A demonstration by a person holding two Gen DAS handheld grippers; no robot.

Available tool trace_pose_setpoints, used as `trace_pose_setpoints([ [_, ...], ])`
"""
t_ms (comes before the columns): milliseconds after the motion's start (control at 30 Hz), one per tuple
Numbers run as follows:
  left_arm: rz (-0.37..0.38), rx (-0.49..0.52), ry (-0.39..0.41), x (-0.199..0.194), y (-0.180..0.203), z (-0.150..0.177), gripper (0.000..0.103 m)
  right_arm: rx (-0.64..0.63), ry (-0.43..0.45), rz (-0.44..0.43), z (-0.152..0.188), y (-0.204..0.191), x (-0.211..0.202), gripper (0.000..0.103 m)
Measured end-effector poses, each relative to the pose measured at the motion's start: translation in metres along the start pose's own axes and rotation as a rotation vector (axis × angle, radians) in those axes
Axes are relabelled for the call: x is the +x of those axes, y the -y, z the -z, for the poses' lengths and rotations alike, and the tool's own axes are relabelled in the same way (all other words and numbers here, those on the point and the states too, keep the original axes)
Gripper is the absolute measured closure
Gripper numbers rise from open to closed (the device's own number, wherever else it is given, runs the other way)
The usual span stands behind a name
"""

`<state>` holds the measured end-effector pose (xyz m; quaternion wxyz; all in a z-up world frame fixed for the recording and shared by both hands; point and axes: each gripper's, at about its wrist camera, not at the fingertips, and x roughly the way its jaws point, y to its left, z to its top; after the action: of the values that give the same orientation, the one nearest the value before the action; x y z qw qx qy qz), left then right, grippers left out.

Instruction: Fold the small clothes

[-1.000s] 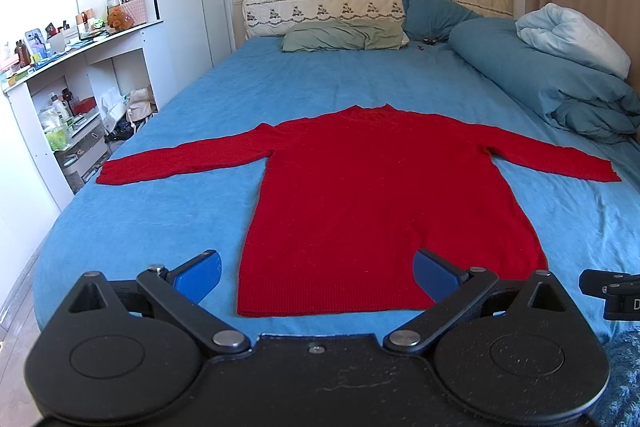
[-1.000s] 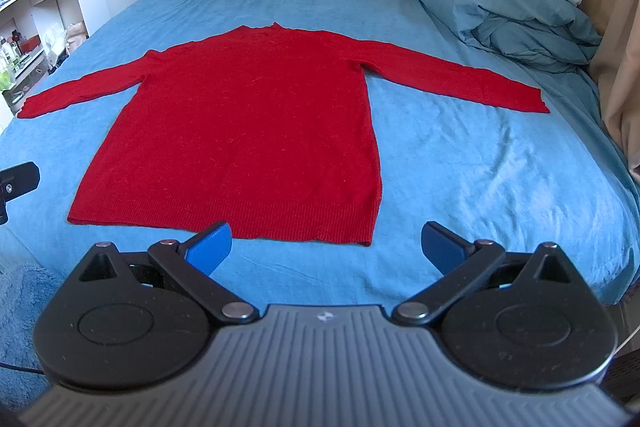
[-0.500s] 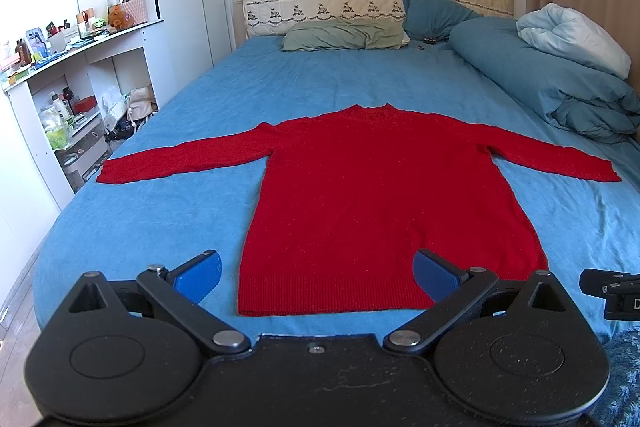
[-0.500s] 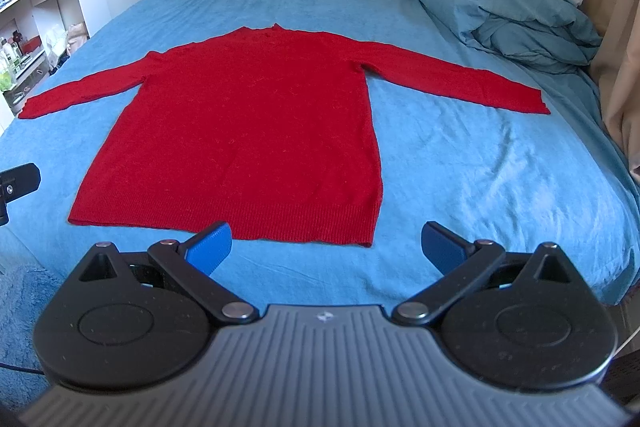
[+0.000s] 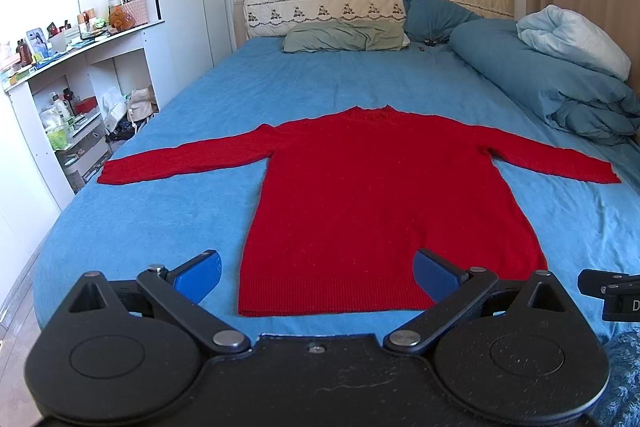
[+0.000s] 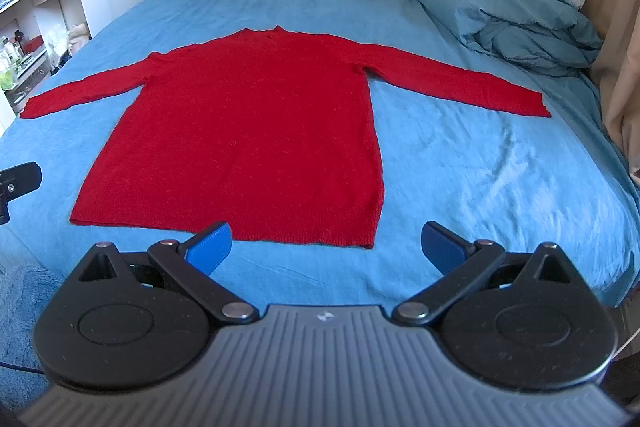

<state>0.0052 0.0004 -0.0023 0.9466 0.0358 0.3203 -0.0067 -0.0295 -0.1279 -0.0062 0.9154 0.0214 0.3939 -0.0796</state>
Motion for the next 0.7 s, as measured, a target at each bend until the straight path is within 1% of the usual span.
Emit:
trace_pose_setpoints([
  [467,-0.006,-0.01,0.002,-0.005,-0.003,-0.001,0.0,-0.003,0.011,-0.008,-0.001,-0.004,-0.003,0.0],
  [633,0.027,-0.025,-0.003,-0.009,-0.004,-0.008,0.0,0.006,0.018,-0.019,-0.005,-0.001,-0.005,0.0],
  [700,0.035,-0.015,0.018,-0.012,0.0,-0.017,0.0,0.018,0.032,-0.018,-0.011,0.005,-0.007,0.0],
])
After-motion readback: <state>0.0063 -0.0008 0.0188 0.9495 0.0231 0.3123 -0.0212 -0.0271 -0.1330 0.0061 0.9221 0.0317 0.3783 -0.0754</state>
